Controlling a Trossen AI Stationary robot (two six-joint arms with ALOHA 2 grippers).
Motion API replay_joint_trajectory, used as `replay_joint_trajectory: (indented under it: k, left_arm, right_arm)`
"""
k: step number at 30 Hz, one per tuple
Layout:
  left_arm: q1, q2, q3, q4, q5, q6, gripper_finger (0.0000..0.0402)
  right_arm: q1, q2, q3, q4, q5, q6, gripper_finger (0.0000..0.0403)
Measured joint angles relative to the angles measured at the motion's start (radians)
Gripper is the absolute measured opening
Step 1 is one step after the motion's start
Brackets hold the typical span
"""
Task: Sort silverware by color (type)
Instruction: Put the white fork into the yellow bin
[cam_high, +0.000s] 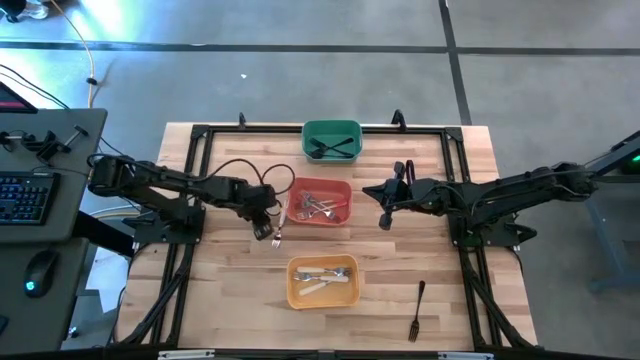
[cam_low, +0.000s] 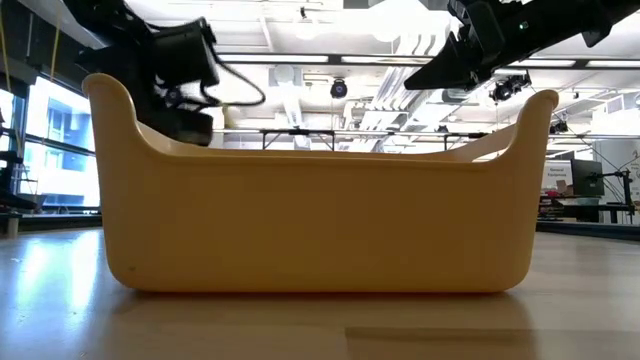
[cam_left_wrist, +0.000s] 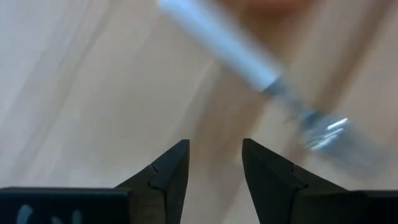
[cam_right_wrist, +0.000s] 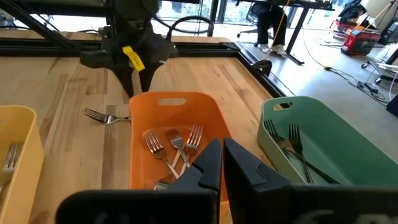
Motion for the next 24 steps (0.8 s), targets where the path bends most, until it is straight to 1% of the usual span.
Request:
replay_joint_trajectory:
  k: [3,8,12,20,24]
  left_arm:
    - [-0.035,0.003,-0.008,0.111,0.056,-0.006,0.0141]
    - [-0.103,0.032,-0.008,0.197,0.059,0.088,0.0129]
    - [-0.157,0.055,-0.008,0.244,0.067,0.179,0.0097]
    - [-0.178,0.132,-0.008,0.293,0.078,0.238,0.0009]
    - [-0.18,0.158,-0.006,0.3,0.112,0.243,0.0006]
  right_arm:
    - [0.0,0.0,0.0,0.0,0.0,0.001,0.0]
    - [0.0,0.0,0.0,0.0,0.0,0.001,0.0]
    - [0.0,0.0,0.0,0.0,0.0,0.001,0.0]
    - [0.0,0.0,0.0,-0.002,0.0,0.002,0.0]
    - [0.0,0.0,0.0,-0.008,0.0,0.001,0.0]
